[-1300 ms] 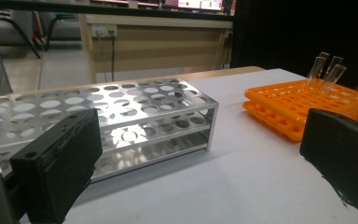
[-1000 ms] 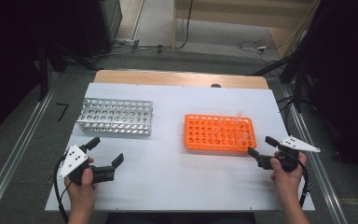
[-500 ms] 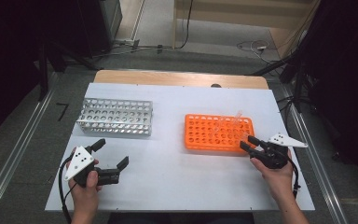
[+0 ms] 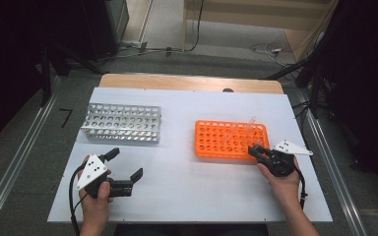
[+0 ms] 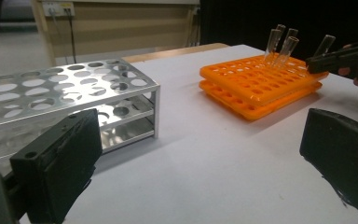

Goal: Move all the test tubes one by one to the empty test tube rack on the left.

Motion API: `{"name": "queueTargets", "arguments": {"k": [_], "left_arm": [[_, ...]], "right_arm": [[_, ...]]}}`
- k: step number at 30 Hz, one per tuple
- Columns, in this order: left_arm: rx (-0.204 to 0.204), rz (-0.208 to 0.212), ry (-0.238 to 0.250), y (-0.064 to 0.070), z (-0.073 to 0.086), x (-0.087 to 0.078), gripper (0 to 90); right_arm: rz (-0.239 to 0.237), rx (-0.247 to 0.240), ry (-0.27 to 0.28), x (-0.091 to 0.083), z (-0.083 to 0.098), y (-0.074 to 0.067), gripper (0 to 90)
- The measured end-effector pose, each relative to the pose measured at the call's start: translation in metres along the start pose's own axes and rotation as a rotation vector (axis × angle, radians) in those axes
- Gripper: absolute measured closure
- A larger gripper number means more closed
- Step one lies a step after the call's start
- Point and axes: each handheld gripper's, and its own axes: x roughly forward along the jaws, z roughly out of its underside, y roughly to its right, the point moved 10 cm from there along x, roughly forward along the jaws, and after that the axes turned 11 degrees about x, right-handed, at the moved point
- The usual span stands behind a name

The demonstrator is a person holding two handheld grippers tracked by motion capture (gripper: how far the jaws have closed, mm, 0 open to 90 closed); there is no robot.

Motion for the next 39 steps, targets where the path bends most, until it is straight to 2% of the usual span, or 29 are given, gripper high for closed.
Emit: {"name": "queueTargets", "arguments": {"k": [4,8,11,15,18,23,24,29,31,36,37,38,39], "left_arm": [[0.014,0.021,-0.003,0.005,-0.005,0.009,0.0],[0.025,0.029,0.001,0.007,-0.01,0.018,0.0],[0.013,0.043,0.012,0.013,-0.011,0.025,0.0],[0.005,0.064,-0.011,0.017,0.0,0.028,0.0],[-0.015,0.069,-0.012,0.018,0.003,0.029,0.0],[-0.031,0.068,-0.002,0.018,0.001,0.028,0.0],[-0.034,0.075,-0.002,0.02,0.001,0.028,0.0],[-0.022,0.083,0.004,0.022,-0.002,0.028,0.0],[-0.018,0.083,0.008,0.022,-0.003,0.028,0.0],[-0.02,0.079,0.008,0.022,-0.003,0.029,0.0],[-0.015,0.084,0.006,0.023,-0.003,0.03,0.0],[-0.009,0.085,0.001,0.024,-0.004,0.031,0.0],[-0.004,0.106,-0.001,0.028,-0.005,0.033,0.0]], "right_arm": [[0.025,-0.034,0.006,0.002,-0.001,0.0,73.9],[0.006,-0.03,-0.009,0.003,-0.003,0.002,74.2],[0.012,-0.035,-0.014,0.003,-0.003,0.001,74.2],[0.003,-0.023,-0.024,0.004,-0.004,0.002,74.2],[-0.001,0.012,-0.025,0.003,-0.004,0.002,74.3],[0.003,0.023,-0.016,-0.002,-0.007,0.002,74.2],[0.0,0.038,-0.01,-0.006,-0.01,0.001,74.3],[0.017,0.019,0.005,-0.016,-0.021,-0.004,74.3],[-0.002,0.029,0.018,-0.022,-0.028,-0.006,74.3],[-0.014,0.026,0.041,-0.032,-0.038,-0.013,74.3],[-0.026,0.02,0.039,-0.034,-0.04,-0.019,74.3],[-0.026,0.02,0.039,-0.034,-0.04,-0.019,74.3],[-0.041,-0.008,0.03,-0.035,-0.04,-0.027,74.3]]}}
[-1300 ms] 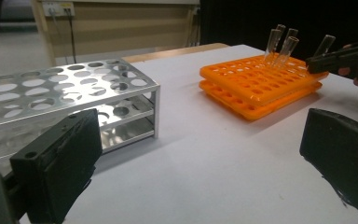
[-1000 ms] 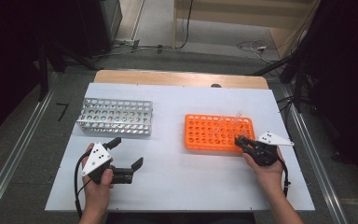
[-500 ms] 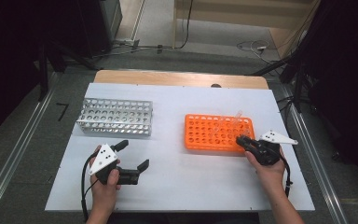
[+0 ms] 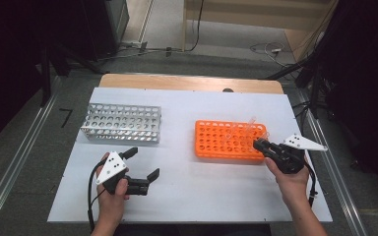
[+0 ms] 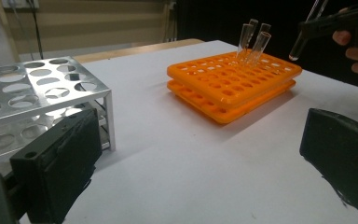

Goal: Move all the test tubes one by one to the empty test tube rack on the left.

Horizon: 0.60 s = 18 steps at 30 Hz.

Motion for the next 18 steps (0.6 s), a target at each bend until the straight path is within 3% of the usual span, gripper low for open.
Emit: {"name": "queueTargets", "arguments": {"k": [8,10,18], "left_arm": [[0.044,0.011,-0.035,0.008,-0.001,0.009,0.0],[0.029,0.04,-0.03,0.013,-0.004,0.012,0.0],[0.018,0.07,-0.011,0.022,-0.021,0.021,0.0]], "right_arm": [[-0.098,-0.046,-0.02,0.003,-0.001,-0.038,74.3],[-0.1,-0.059,-0.023,0.005,0.0,-0.043,74.3],[-0.159,-0.07,-0.055,0.014,0.005,-0.066,74.3]]}}
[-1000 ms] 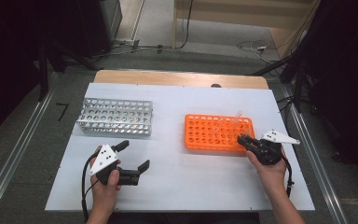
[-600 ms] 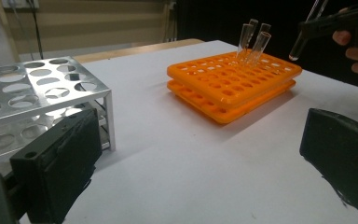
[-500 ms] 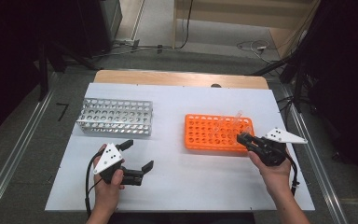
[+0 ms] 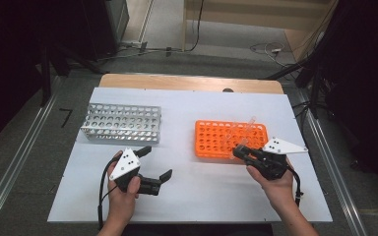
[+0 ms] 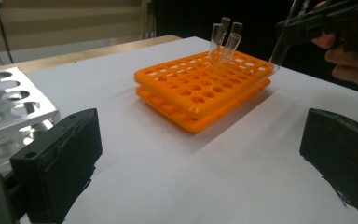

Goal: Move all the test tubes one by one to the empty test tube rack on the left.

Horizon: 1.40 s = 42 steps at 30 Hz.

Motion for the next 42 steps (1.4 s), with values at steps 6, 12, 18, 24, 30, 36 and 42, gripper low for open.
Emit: {"name": "queueTargets", "arguments": {"k": [6,12,18,24,30,36,42], "left_arm": [[-0.016,0.011,-0.005,0.004,-0.012,0.013,1.7],[-0.042,0.046,0.002,0.01,-0.029,0.024,7.1],[-0.068,0.088,-0.013,0.022,-0.039,0.032,16.0],[-0.055,0.115,-0.02,0.036,-0.042,0.035,24.8],[-0.048,0.155,-0.034,0.048,-0.043,0.039,34.9],[-0.041,0.164,-0.074,0.058,-0.044,0.044,50.0],[-0.037,0.159,-0.091,0.056,-0.04,0.046,66.1]], "right_arm": [[-0.042,-0.049,-0.034,0.02,0.0,-0.025,74.3],[-0.055,-0.083,-0.058,0.032,0.003,-0.039,74.3],[-0.075,-0.119,-0.1,0.044,0.01,-0.053,74.4],[-0.05,-0.189,-0.141,0.053,0.02,-0.067,74.4],[-0.042,-0.231,-0.163,0.056,0.026,-0.079,74.3],[-0.053,-0.254,-0.182,0.059,0.03,-0.087,74.3],[-0.056,-0.265,-0.191,0.06,0.033,-0.092,74.2]]}}
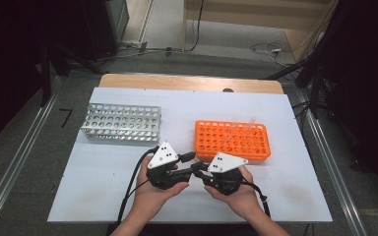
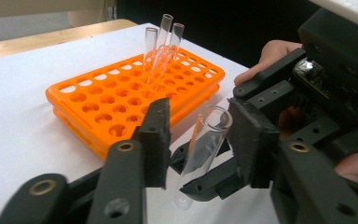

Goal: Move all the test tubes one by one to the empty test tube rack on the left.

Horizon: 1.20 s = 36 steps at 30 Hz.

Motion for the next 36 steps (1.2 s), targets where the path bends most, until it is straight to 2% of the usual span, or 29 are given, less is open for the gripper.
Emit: {"name": "queueTargets", "arguments": {"k": [3,9,11,20,23,25,26,28,32,35,36], "left_arm": [[0.008,-0.003,-0.006,0.001,0.0,0.0,71.0],[0.011,-0.008,-0.011,0.001,0.001,0.0,74.3],[0.029,-0.03,-0.008,0.001,0.0,0.0,75.9],[0.021,-0.033,-0.001,-0.001,-0.001,-0.001,76.9],[0.014,-0.063,0.001,-0.007,-0.003,-0.004,76.9],[0.003,-0.065,0.01,-0.01,-0.004,-0.007,76.9],[0.003,-0.065,0.01,-0.01,-0.004,-0.007,76.9],[0.005,-0.077,0.01,-0.014,-0.005,-0.009,76.9],[-0.006,-0.091,0.011,-0.022,-0.005,-0.013,76.9],[-0.006,-0.1,0.007,-0.028,-0.004,-0.016,76.9],[-0.009,-0.103,0.007,-0.03,-0.003,-0.017,76.9]], "right_arm": [[0.003,-0.004,-0.001,0.0,0.0,0.0,74.2],[0.007,-0.006,0.001,0.0,0.0,0.0,74.2],[0.005,-0.003,0.004,0.0,0.0,0.0,74.2],[-0.002,0.014,0.026,0.0,-0.001,0.001,73.3],[-0.026,0.035,0.043,-0.002,-0.002,0.0,63.4],[-0.037,0.038,0.055,-0.004,-0.002,0.001,55.1],[-0.037,0.038,0.055,-0.004,-0.002,0.001,55.1],[-0.042,0.047,0.066,-0.009,-0.001,0.003,48.8],[-0.058,0.076,0.11,-0.022,-0.001,0.012,35.6],[-0.051,0.114,0.154,-0.036,0.002,0.025,28.9],[-0.051,0.114,0.154,-0.036,0.002,0.025,28.9]]}}
